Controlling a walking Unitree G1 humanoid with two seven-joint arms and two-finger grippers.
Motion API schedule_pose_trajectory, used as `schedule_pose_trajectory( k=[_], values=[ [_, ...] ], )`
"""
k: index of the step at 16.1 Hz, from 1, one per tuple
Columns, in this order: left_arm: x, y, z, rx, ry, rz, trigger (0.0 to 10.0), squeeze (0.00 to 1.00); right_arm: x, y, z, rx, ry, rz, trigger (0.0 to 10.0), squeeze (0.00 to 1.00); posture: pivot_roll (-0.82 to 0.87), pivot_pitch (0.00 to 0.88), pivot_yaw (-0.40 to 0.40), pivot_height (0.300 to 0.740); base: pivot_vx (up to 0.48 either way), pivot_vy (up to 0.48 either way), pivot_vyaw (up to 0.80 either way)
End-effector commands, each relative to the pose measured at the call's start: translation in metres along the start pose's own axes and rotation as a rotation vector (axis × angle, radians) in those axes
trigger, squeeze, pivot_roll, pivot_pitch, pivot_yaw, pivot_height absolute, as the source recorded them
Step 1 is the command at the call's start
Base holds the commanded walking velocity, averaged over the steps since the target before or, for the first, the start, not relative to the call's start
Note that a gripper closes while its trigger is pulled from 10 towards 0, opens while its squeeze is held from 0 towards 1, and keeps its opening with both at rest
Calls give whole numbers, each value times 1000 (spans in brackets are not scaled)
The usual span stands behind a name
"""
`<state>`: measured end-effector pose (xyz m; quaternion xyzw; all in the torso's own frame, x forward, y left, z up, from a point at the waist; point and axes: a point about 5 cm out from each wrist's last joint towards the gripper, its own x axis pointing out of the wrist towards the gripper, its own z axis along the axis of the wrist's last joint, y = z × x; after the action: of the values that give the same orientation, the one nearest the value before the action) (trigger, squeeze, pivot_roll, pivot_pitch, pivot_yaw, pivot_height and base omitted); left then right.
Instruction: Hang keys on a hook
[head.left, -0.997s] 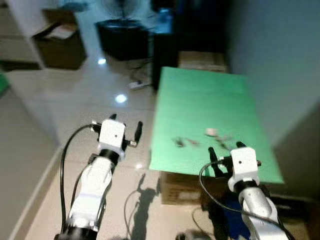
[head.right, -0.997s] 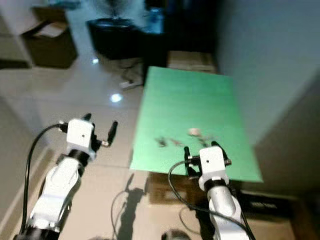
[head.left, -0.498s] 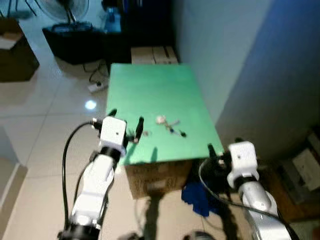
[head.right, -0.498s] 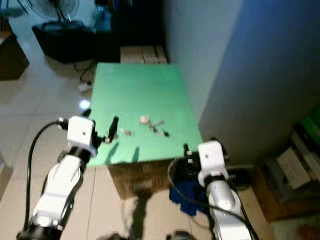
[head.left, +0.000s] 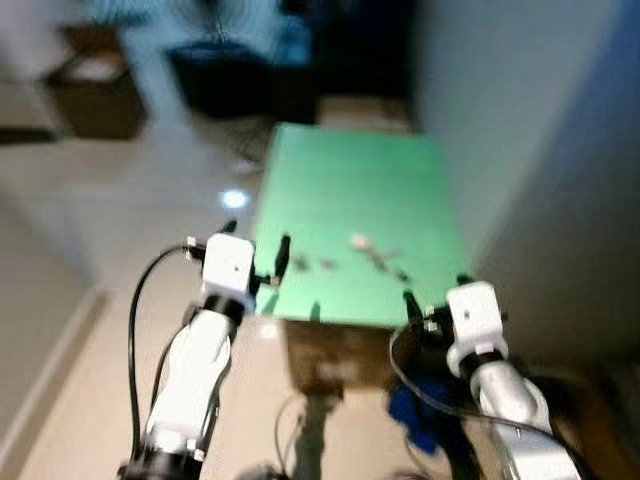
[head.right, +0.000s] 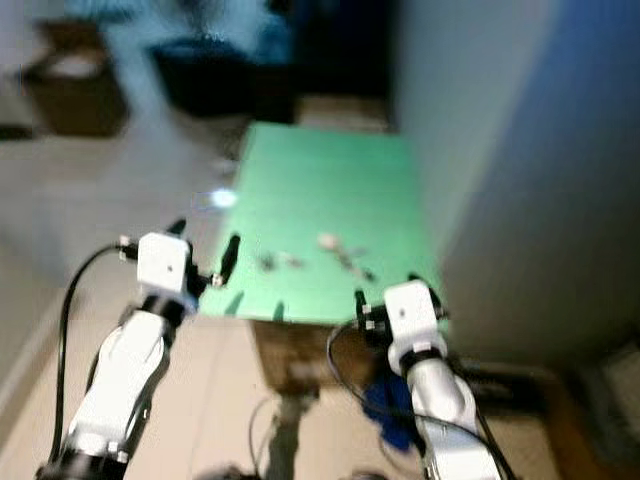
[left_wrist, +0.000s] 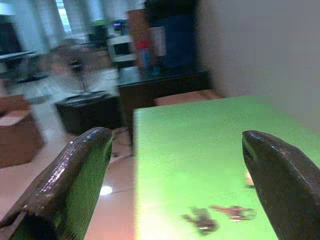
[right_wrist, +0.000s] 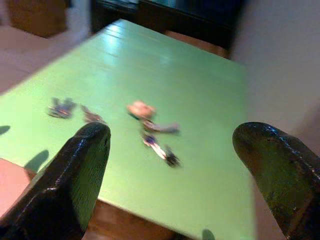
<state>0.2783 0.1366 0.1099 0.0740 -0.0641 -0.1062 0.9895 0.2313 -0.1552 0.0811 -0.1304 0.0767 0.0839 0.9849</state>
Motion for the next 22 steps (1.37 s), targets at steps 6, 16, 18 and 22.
schedule_pose_trajectory(
  k=[6,16,18,22],
  values=[
    [0,-5,-4,-11,19,-43,10000,0,2,-3,-3,-37,7,6,10000,0,-161,50,37,740,312,0,133],
    [-11,-12,-19,13,93,-188,10000,0,-10,9,-18,-3,90,6,10000,0,-167,67,54,740,151,0,-353],
    [-10,-12,-18,21,90,-214,10000,0,-10,9,-27,11,146,22,10000,0,-163,74,56,740,0,0,0],
    [-8,-14,-13,22,73,-264,10000,0,4,1,-46,9,227,-7,10000,922,-159,112,74,740,0,0,0]
  ],
)
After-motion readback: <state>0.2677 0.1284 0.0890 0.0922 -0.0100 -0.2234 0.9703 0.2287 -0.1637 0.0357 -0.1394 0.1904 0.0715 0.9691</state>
